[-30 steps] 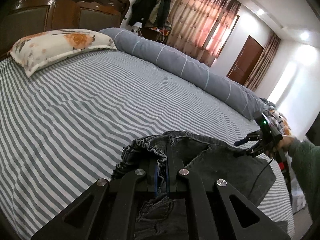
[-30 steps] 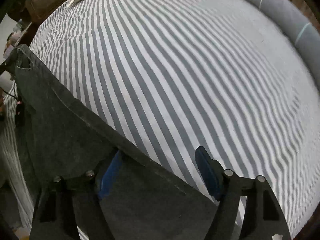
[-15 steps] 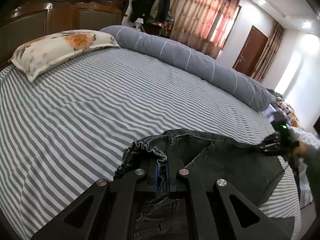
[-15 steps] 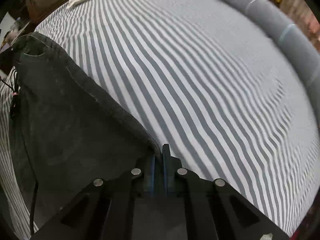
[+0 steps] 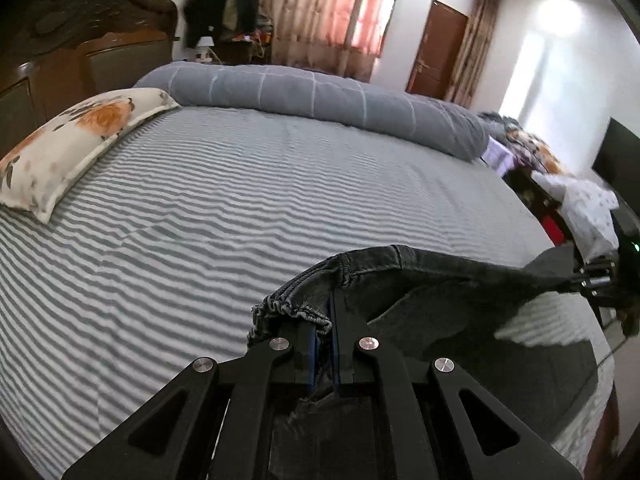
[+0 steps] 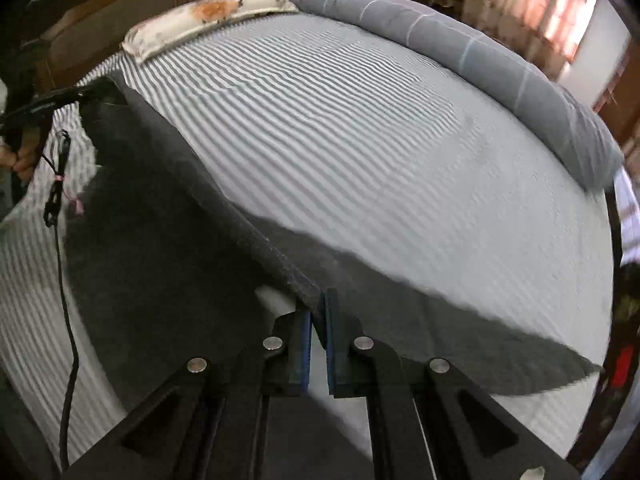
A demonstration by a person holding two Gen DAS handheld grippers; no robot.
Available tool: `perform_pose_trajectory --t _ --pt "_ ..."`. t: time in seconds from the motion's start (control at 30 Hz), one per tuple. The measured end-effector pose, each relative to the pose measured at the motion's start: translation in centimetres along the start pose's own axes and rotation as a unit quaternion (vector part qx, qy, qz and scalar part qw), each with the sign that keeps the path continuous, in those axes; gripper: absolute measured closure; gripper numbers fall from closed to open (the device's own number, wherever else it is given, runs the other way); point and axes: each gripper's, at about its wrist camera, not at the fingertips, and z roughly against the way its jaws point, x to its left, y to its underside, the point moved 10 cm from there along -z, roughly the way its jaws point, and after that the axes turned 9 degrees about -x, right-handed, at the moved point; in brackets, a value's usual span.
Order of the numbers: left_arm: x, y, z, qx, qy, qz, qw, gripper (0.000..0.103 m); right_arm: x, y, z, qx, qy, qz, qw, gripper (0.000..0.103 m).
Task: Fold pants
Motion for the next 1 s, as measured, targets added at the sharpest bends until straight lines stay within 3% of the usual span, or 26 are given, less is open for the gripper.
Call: perform_pose_trajectory --t 0.13,0.27,0.43,0.5,0.57,0.67,0.77,0.87,1.0 --pt "-1.5 1.9 2.6 0.017 0.007 -0.021 0.9996 0.097 2.7 4.5 2.0 0.001 0.003 -0.046 0.999 0.098" --pt "-2.2 5.6 4.8 0.059 0.005 -0.025 0.9979 0.095 4.6 8.2 2.4 0.007 0.009 -0.088 0.996 0.098" --pt "-1.8 10.2 6.5 0.110 -0.014 -0.024 0.9936 0.087 7.0 12.7 1.8 0.024 0.016 -0.120 0.992 0.098" --pt "-1.1 12.2 6.9 0.137 -0.034 -0.017 0.9899 0.079 7.6 14.0 0.9 0.036 0.018 -0.138 0.990 0.096" --pt "-0.4 13.9 7.3 0.159 -0.051 -0.004 0.9859 0.077 8.1 14.5 0.2 0.042 0.025 -0.149 0.988 0.093" --pt "0.5 15.8 8.4 0.179 -0.060 0.026 0.9817 0.075 8.6 15.4 -0.1 0.043 0.037 -0.174 0.983 0.090" --pt "1.3 16.7 9.8 0.184 -0.057 0.071 0.9788 0.067 8.6 15.5 0.8 0.024 0.050 -0.195 0.979 0.084" --pt "1.4 16.8 11.3 0.179 -0.029 0.144 0.9728 0.055 8.9 15.5 2.2 0.010 0.052 -0.213 0.976 0.069" --pt "0.3 16.9 11.8 0.173 0.029 0.241 0.9545 0.048 9.9 16.1 4.3 -0.015 0.050 -0.231 0.972 0.064"
